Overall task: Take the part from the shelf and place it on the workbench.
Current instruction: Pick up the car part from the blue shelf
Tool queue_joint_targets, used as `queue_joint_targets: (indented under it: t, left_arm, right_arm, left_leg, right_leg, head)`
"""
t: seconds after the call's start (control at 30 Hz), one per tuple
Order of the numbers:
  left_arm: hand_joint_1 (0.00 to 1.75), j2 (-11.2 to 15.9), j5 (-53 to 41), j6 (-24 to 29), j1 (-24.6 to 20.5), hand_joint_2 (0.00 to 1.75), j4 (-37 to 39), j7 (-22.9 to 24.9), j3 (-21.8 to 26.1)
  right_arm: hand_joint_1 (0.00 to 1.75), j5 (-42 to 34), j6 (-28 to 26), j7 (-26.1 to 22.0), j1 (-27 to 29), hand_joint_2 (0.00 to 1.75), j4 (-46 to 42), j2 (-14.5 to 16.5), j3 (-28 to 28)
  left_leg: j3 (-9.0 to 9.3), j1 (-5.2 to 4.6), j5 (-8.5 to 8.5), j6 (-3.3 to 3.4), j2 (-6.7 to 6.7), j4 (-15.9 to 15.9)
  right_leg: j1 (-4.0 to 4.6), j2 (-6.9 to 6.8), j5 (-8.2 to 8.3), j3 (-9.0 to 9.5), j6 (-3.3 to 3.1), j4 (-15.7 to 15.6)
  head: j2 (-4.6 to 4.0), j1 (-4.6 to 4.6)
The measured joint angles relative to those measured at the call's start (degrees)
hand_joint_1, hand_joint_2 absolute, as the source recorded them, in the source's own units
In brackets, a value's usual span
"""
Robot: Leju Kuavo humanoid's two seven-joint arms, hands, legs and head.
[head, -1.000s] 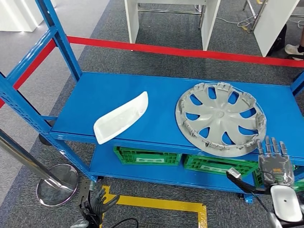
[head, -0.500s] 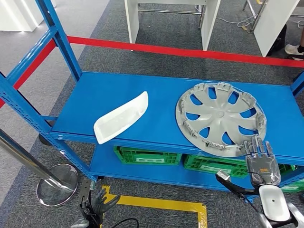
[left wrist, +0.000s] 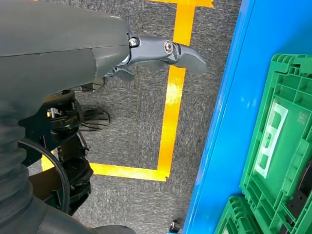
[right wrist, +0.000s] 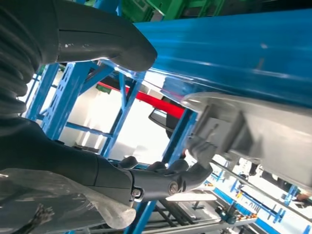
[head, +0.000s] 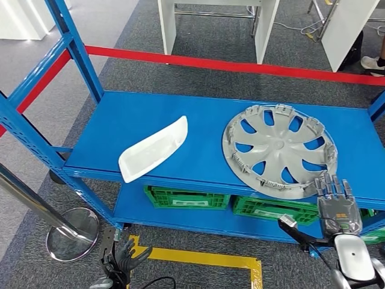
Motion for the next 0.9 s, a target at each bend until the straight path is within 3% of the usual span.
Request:
queue_joint_targets:
  t: [0.9]
  left_arm:
    - [0.00, 0.1, -0.4, -0.1, 0.0, 1.75, 0.0, -0.1, -0.6]
  right_arm:
    - [0.00, -2.8, 1.9, -5.0, -1.1, 1.75, 1.1, -1.0, -5.1]
  left_leg:
    - [-0.02, 0.00, 0.00, 0.00, 0.00, 0.0]
  right_leg:
    - [0.00, 0.00, 0.00, 0.00, 0.00, 0.0]
  head:
    - [0.00, 0.00]
